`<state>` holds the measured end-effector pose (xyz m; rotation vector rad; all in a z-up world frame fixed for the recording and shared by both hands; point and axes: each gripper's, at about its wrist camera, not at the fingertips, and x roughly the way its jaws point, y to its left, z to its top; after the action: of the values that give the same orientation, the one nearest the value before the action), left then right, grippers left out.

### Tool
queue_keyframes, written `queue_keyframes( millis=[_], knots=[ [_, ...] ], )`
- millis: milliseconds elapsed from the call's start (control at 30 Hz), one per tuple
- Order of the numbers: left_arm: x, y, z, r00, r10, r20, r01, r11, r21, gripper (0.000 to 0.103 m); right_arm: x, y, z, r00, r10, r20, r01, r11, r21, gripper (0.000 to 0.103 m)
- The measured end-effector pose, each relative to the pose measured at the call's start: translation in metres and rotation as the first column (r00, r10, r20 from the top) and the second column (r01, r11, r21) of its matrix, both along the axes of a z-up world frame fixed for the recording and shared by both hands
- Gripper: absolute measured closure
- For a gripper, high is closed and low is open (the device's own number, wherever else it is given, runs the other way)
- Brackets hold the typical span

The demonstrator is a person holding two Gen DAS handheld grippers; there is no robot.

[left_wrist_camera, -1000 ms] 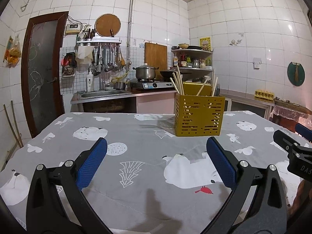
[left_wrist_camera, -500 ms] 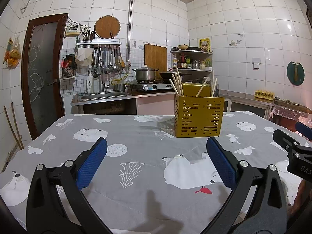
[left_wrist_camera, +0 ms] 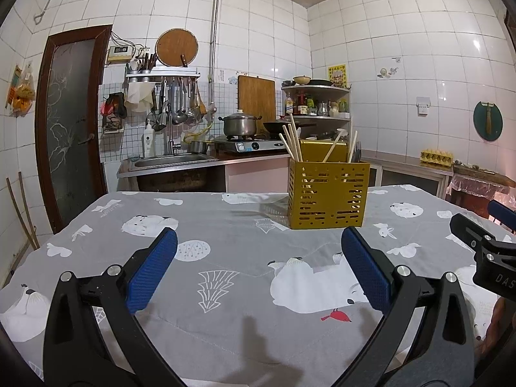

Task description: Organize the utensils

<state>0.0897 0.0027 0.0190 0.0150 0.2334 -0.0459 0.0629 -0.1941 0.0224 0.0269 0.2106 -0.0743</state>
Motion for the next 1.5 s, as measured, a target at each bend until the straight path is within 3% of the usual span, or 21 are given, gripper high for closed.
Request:
queue_keyframes(
  millis=[1500],
  knots=[
    [-0.0043,-0.0027,0.0023,1.0,-0.001,0.022,0.001,1.0,0.01,0.005,-0.0018,-0.0016,0.0032,1.0,-0.001,0.001,0.001,1.0,-0.002,0.004]
  ],
)
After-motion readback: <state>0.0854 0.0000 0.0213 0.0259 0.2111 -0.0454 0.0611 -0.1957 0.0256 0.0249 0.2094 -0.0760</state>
